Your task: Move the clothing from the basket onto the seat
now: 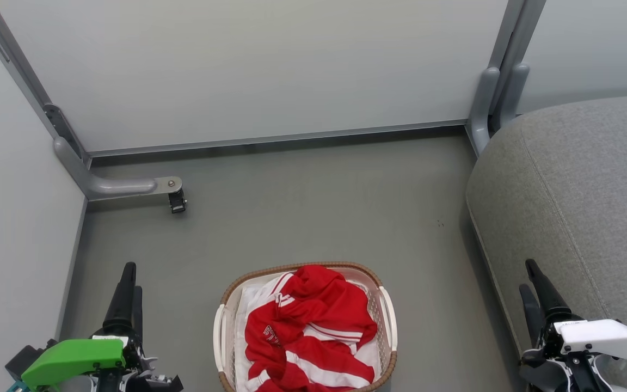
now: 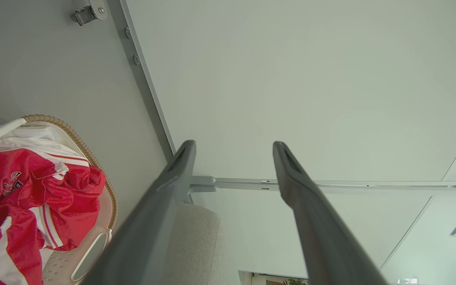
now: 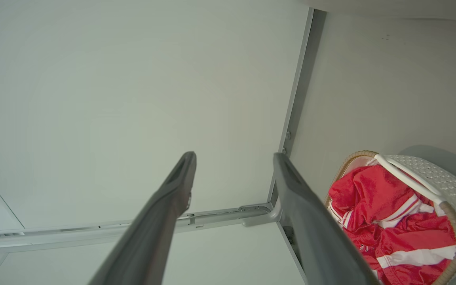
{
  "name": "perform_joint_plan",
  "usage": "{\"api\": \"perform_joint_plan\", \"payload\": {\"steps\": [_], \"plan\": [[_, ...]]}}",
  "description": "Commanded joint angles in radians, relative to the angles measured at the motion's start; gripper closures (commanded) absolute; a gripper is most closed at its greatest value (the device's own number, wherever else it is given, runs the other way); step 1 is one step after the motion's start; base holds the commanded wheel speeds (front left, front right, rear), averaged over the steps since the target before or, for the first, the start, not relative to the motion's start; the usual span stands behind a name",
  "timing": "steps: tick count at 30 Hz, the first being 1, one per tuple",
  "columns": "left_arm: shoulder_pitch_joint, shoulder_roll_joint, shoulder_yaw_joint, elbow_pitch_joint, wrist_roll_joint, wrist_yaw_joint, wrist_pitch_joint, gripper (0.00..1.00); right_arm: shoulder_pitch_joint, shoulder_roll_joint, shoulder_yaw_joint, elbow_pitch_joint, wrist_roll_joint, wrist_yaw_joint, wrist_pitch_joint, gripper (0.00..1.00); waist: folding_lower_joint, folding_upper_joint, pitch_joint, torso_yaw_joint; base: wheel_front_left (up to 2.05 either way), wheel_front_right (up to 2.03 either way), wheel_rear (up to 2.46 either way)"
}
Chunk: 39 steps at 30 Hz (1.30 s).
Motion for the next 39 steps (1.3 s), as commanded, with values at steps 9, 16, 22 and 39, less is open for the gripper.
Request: {"api": "perform_joint_plan", "payload": {"steps": [9, 16, 22, 39], "plan": [[-0.005, 0.005, -0.01, -0.049, 0.142, 0.0, -0.045, 0.0, -0.003, -0.009, -0.003, -0.064, -0.181, 0.0, -0.047, 0.0, 0.0, 0.0, 0.001, 0.0, 0.0, 0.0, 0.0], [0.001, 0.006, -0.029, -0.085, 0.252, 0.016, -0.072, 0.0, 0.008, -0.01, 0.003, -0.091, -0.319, 0.0, -0.074, 0.0, 0.0, 0.0, 0.001, 0.001, 0.0, 0.0, 0.0], [0.006, 0.006, -0.056, -0.118, 0.368, 0.031, -0.093, 0.0, 0.017, -0.011, 0.019, -0.116, -0.475, 0.0, -0.096, 0.0, 0.0, 0.0, 0.001, 0.002, 0.0, 0.0, 0.0], [0.035, 0.008, -0.132, -0.131, 0.729, 0.05, -0.149, 0.0, 0.036, -0.013, 0.047, -0.136, -0.75, 0.0, -0.152, 0.0, 0.0, 0.0, -0.002, 0.002, 0.0, 0.0, 0.0]]}}
